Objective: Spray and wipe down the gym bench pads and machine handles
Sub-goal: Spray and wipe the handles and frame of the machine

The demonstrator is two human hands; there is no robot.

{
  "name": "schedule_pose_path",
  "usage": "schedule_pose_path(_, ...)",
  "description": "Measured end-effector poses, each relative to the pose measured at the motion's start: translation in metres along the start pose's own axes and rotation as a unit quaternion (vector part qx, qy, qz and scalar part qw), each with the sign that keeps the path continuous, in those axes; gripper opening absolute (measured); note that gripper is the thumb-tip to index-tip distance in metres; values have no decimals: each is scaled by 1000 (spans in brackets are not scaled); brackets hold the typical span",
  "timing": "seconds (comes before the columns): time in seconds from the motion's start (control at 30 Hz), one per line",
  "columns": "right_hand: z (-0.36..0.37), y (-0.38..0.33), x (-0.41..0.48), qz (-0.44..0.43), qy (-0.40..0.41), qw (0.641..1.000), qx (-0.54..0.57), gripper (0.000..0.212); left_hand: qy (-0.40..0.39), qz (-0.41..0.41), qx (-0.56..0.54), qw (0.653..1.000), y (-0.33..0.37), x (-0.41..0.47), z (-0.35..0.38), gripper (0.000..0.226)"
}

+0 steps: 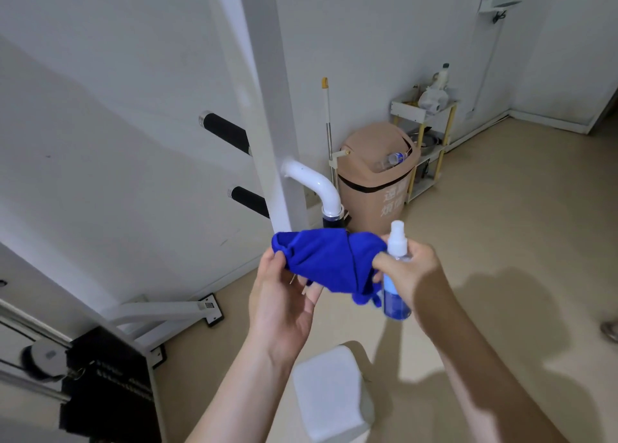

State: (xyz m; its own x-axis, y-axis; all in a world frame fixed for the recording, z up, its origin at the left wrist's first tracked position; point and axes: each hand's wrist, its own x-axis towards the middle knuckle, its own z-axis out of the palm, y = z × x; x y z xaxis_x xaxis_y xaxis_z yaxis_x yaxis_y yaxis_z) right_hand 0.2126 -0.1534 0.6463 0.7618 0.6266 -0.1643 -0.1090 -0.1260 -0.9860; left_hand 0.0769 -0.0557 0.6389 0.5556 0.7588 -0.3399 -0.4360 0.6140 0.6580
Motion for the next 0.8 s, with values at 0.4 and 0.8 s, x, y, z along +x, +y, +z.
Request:
schedule_pose_path(0.4, 32, 16, 32, -70, -80, 988, 110, 38, -125, 224, 557, 790, -13, 48, 6, 47)
schedule_pose_path(0.8, 21, 12, 34, -73, -73, 989, 106, 44, -89, 273, 425, 859, -17, 34, 22, 62)
